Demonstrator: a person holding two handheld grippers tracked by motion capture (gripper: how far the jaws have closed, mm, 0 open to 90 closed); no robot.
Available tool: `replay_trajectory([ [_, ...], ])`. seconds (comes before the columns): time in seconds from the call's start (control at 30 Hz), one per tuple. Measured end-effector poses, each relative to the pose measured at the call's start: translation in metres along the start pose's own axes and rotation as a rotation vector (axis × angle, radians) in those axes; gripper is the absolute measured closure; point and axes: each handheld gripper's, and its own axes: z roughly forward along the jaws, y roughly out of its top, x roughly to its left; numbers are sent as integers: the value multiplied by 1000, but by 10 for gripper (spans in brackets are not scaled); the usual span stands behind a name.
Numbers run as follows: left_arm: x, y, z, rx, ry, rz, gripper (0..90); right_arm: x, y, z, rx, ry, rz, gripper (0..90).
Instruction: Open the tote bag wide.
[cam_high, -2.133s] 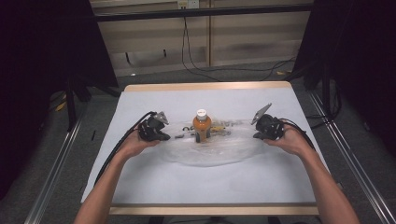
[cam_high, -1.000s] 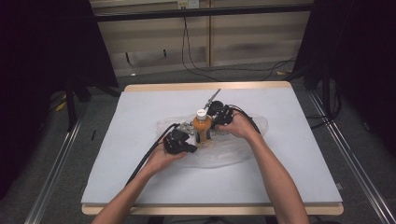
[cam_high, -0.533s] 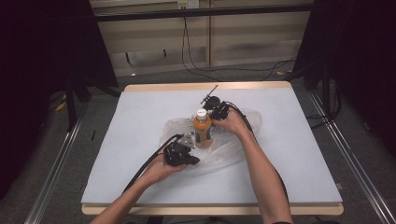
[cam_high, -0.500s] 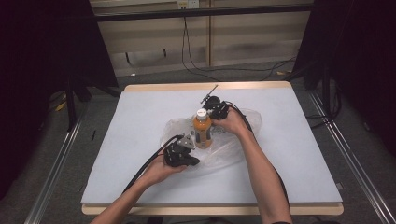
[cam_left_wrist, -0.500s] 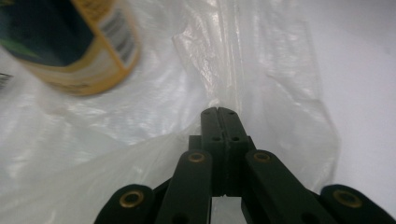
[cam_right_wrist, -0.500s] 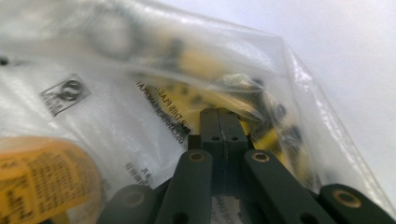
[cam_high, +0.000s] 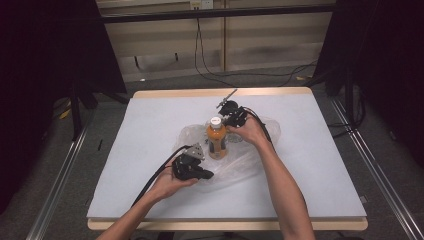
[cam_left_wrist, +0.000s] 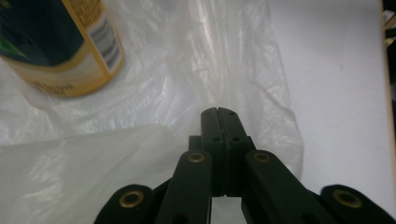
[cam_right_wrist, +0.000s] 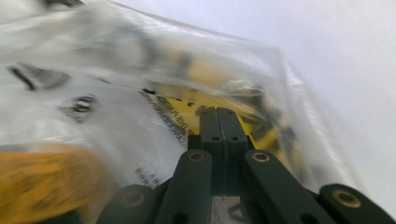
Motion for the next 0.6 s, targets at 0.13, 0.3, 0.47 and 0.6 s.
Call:
replay_trajectory([
  [0.13, -6, 3, -8, -20, -3, 20, 900, 4, -3, -24, -63, 26, -1, 900],
  [0.3, -18, -1, -21, -110, -3, 16, 865, 8, -18, -54, -154, 51, -2, 897],
  [0.47, -27, -3, -40, -225, 47, 29, 698, 10, -42, -76, -219, 3, 27, 613],
  [0.6, -35, -8, -58, -320, 92, 28, 585, 16, -61, -95, -329, 9, 48, 404],
])
